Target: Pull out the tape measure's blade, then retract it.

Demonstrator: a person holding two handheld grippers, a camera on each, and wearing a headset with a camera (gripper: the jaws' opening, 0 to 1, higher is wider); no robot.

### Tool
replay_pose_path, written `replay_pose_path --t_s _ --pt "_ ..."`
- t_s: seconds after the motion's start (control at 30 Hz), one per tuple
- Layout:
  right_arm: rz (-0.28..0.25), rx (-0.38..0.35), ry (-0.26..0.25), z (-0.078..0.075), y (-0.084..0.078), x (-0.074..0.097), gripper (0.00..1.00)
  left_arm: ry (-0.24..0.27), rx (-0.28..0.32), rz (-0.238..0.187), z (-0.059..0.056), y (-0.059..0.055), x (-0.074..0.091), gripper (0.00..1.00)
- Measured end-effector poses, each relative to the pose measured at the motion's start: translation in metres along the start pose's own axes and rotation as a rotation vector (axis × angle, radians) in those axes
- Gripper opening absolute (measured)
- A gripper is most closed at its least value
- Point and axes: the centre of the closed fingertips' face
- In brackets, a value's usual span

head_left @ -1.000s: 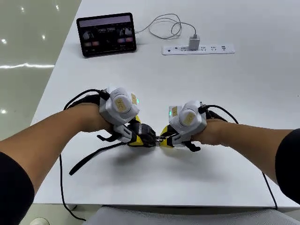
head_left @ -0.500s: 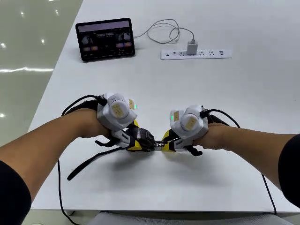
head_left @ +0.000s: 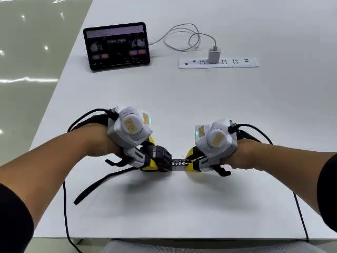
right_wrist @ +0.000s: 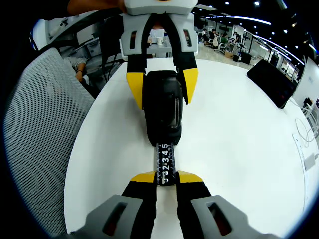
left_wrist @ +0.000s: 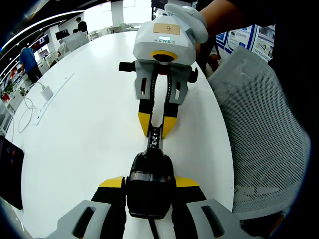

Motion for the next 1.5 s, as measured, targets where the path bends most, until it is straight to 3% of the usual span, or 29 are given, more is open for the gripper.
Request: replay_pose_path --t_s 1.5 --pt "0.032 -0.025 -0.005 -0.001 -0.022 0.015 0.10 0.007 0.009 -0.011 -0.002 0.001 0.001 0.31"
Point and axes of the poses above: the centre of the closed fingertips' face, and the gripper's own axes: x roughly backward along the fingers, z roughly to its left, y roughly out of its top, and after that the axes turned 2 degrees about z, right-handed
